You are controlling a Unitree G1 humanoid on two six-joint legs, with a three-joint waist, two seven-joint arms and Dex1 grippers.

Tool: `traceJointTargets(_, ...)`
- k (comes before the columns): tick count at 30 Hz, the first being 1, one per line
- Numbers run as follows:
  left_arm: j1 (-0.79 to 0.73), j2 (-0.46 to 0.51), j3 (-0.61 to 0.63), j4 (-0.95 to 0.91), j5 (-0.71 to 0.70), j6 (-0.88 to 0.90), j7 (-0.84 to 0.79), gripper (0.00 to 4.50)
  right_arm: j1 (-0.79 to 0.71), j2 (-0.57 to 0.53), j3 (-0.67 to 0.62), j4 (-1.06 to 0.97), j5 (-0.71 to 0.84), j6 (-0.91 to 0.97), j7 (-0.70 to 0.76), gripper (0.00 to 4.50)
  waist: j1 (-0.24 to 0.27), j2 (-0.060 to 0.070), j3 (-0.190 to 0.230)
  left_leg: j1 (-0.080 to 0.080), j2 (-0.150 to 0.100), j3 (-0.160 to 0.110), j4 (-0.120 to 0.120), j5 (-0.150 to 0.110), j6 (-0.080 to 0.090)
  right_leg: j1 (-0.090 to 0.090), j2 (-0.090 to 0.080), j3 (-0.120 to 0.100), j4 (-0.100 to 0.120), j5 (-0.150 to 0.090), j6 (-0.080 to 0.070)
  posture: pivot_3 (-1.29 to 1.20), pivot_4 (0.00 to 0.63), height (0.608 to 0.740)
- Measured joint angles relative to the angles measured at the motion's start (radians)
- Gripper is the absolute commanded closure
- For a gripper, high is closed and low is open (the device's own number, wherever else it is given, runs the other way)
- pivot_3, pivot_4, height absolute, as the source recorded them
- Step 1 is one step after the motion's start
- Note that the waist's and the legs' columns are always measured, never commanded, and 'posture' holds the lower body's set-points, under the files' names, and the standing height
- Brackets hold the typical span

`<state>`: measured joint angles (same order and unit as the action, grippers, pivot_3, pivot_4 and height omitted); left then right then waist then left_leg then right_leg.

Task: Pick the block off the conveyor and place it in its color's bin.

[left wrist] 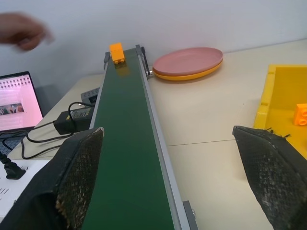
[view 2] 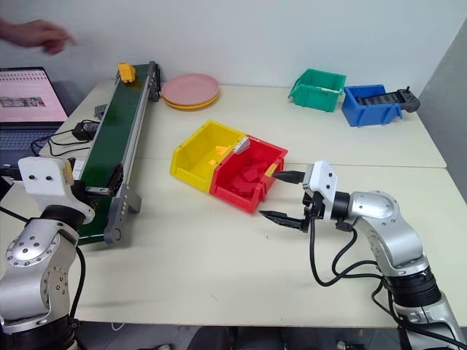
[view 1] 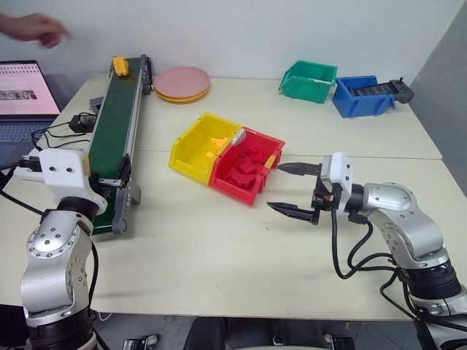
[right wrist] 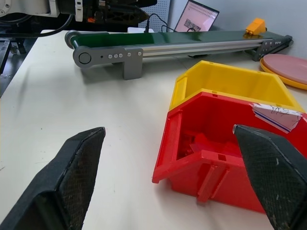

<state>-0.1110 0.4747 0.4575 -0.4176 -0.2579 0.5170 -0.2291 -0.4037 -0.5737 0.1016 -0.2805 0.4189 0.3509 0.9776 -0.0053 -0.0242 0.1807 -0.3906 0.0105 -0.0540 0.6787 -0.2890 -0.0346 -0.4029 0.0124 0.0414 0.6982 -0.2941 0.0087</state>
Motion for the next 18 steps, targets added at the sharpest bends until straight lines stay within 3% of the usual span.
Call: traceJointTargets(18, 0.094, 0.008, 0.007, -0.024, 0.054, 0.025, 0.04, 0.01, -0.084, 0.006, -0.005, 0.01, 0.082, 0.104, 0.026, 0.0, -0.001, 0.0, 0.0, 0.0, 0.0, 0.0, 0.0, 0.0, 0.0, 0.0, 0.0, 0.0, 0.0, 0.0, 0.0, 0.0, 0.15, 0.74)
